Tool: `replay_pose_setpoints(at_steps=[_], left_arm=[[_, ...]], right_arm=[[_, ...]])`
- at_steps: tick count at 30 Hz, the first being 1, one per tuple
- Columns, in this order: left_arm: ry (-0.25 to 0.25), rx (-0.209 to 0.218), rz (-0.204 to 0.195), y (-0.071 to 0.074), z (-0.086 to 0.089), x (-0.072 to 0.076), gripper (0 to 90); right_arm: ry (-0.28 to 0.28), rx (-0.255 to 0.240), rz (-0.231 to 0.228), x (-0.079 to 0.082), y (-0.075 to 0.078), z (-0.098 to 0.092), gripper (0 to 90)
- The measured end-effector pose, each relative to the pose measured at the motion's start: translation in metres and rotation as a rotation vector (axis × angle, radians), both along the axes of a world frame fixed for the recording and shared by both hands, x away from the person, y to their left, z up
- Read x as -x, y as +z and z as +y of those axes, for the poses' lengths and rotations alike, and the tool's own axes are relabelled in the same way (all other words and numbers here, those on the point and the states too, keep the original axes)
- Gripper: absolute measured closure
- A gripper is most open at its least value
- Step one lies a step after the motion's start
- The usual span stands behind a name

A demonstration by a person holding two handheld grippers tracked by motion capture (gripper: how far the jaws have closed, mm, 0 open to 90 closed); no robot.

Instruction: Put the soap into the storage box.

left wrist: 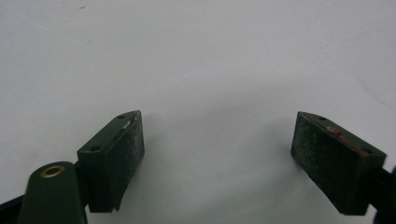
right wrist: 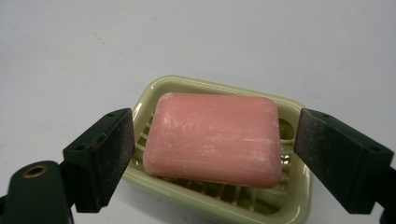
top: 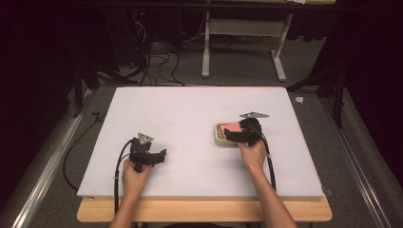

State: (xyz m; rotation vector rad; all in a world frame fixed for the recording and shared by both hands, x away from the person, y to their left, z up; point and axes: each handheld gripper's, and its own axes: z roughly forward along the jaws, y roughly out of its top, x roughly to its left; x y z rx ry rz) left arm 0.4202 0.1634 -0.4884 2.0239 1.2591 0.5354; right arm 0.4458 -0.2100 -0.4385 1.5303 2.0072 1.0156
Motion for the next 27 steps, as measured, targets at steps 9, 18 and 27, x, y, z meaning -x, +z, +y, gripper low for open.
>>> replay_pose_setpoints(at_steps=[9,18,27], left_arm=[[0.000,0.000,0.000,0.000,0.000,0.000,17.7],[0.000,0.000,0.000,0.000,0.000,0.000,17.6],[0.000,0.000,0.000,0.000,0.000,0.000,17.6]], right_arm=[[-0.005,-0.006,-0.031,0.008,0.008,-0.010,14.0],[-0.013,-0.018,-0.056,0.017,0.007,-0.022,15.1],[-0.024,-0.025,-0.078,0.026,0.008,-0.032,16.3]])
